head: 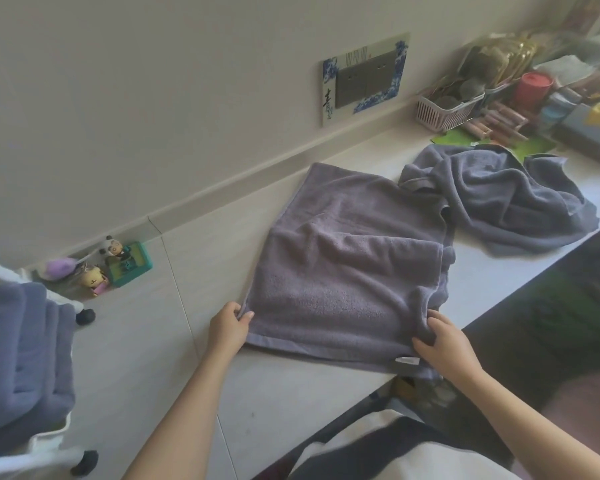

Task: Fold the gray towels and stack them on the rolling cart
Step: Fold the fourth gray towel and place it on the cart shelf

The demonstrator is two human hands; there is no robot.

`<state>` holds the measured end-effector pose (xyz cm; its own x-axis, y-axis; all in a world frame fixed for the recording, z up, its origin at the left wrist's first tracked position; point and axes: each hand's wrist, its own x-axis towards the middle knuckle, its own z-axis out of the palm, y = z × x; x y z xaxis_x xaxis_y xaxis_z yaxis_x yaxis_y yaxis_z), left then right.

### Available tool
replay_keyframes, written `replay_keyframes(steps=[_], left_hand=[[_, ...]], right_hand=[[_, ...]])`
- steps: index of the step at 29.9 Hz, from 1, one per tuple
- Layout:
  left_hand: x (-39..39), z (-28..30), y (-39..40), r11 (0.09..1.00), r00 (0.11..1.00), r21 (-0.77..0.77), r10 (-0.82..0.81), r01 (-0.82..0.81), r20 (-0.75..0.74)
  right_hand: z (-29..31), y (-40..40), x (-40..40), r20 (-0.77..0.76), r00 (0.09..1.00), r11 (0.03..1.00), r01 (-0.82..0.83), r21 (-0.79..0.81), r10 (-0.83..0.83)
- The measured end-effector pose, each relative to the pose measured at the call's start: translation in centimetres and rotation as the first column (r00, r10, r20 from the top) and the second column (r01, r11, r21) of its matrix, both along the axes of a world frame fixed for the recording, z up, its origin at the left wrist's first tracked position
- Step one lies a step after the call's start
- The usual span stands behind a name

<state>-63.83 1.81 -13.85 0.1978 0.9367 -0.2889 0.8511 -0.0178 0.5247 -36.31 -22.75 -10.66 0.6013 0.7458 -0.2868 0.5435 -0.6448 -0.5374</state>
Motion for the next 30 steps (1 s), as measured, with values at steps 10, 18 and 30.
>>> replay_keyframes(steps=[10,18,30], left_hand=[[2.1,0.0,-1.8,0.958,0.990,0.275,-0.045,0.080,-0.130],[5.7,-2.0,-5.8,0.775,0.738,0.071,-0.563,0.628,-0.373],[8.5,-1.8,-7.6,0.686,0.613,-0.041,-0.674,0.726,-0.412]], right_hand=[[-0.3,0.1,0.3,-0.001,0.999,0.999,-0.034,0.000,0.034],[-0.1,0.4,0.5,0.038,0.993,0.994,-0.109,-0.008,0.109],[1.1,1.0,1.1,-0.074,0.990,0.992,0.123,0.016,-0.122]])
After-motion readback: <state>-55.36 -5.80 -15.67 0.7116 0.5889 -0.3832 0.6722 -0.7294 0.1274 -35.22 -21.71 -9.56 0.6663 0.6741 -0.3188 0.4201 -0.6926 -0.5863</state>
